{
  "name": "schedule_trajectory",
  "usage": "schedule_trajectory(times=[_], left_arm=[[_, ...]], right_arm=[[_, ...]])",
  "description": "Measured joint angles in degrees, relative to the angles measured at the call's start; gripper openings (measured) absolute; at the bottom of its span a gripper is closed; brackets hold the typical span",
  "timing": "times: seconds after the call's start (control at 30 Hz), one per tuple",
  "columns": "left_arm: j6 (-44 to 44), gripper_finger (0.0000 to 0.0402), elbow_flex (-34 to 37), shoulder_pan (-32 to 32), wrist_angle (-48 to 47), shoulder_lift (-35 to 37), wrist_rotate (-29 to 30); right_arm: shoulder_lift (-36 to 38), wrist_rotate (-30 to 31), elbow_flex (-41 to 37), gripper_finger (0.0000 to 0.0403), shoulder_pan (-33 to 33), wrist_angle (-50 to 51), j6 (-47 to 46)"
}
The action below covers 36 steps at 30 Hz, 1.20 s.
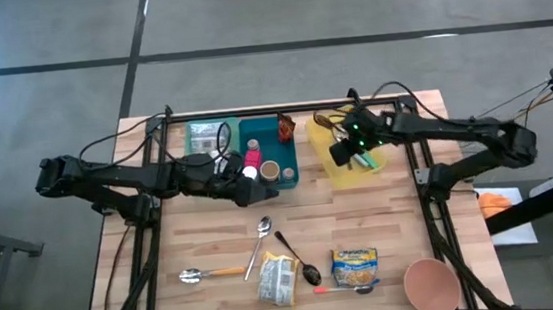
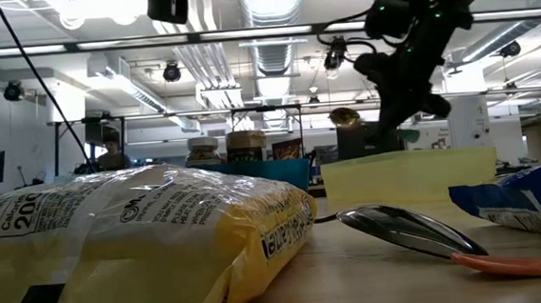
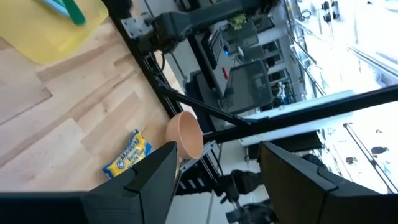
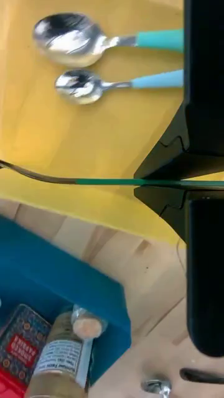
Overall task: Pick & Place Food Item
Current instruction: Put the green spoon into the yellow bin
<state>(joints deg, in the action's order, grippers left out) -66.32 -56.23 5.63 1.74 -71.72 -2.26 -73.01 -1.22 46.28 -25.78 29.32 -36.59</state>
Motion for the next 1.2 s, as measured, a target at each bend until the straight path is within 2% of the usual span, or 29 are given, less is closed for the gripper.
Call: schedule_trajectory(times=[0.2,0.33,0.67,0.83,1.2], left_arm=[[-0.3,0.0235,-0.1,0.1,-1.3,0.8,-0.8],[-0.9,0.0235,-0.1,1.1,-3.3,2.0,-0.8],[-1.3,0.0235,-0.1,3.9,-7.2,3.4,0.9],[-1.5,0.0235,0.0,3.9,-9.5,3.4,1.7],[-1.6,0.0235,0.0,3.9,-9.5,3.4,4.4]], right_arm=[[-8.0,0.1,7.8,0.0008,-1.5,6.1,6.2],[-11.3,1.4,9.4,0.0008,-2.1,9.8,9.1],[-12.7,1.4,6.3,0.0008,-3.4,9.2,10.8],[-13.4,3.7,5.0,0.0008,-3.5,8.6,10.5],[-19.9,4.7,4.0,0.0008,-3.4,7.1,10.7]])
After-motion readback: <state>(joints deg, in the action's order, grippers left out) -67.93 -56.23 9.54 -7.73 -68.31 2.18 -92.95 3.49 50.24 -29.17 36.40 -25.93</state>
